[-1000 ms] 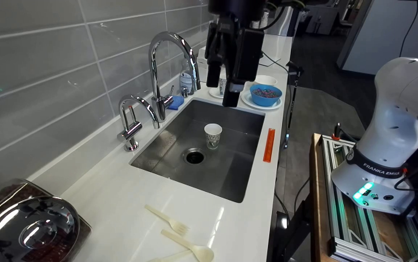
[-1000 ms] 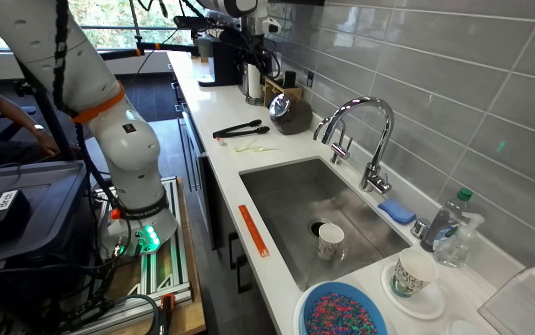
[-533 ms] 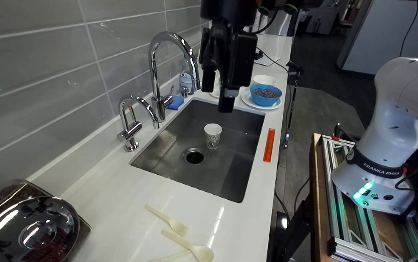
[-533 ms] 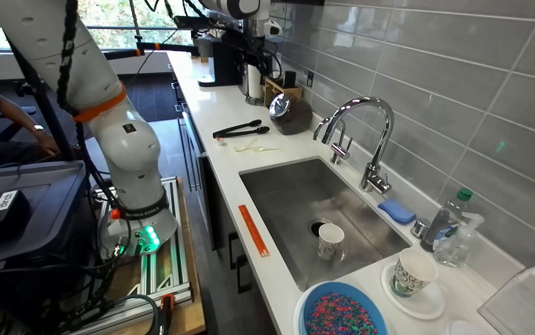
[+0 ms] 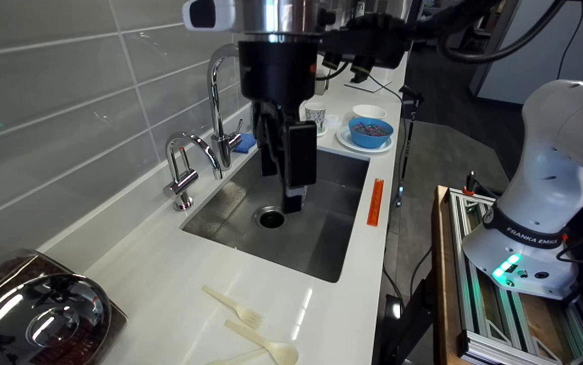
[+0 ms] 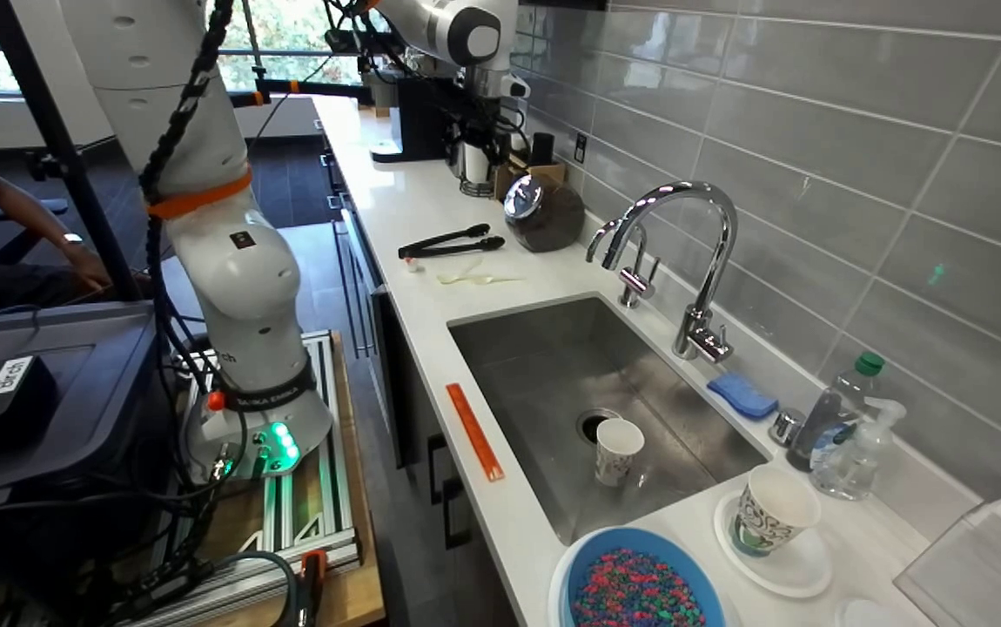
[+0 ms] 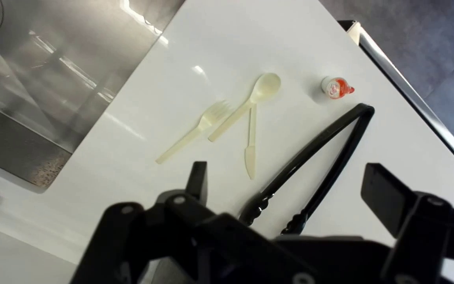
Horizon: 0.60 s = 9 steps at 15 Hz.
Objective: Move the fork to the right
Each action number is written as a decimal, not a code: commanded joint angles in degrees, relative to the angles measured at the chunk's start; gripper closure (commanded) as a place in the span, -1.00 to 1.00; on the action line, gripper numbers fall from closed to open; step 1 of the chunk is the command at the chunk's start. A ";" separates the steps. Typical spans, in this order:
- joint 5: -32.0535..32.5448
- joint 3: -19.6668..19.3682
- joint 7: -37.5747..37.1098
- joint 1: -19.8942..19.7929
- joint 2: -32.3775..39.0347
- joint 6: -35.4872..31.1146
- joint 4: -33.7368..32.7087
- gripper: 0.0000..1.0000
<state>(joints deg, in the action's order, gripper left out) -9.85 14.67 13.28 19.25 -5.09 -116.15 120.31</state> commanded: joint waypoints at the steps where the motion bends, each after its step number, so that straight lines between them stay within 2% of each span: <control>1: 7.80 1.52 -3.29 -0.77 4.37 -0.56 -3.44 -1.00; 4: 11.98 1.88 -4.86 -0.51 7.21 -1.78 -5.46 -1.00; 8: 11.42 2.37 -3.91 -0.28 10.81 -4.88 -7.96 -1.00; 9: 10.71 2.18 -3.36 -0.69 8.32 -3.72 -6.03 -1.00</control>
<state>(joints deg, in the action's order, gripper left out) 0.79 16.30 9.99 19.08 3.17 -120.04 114.45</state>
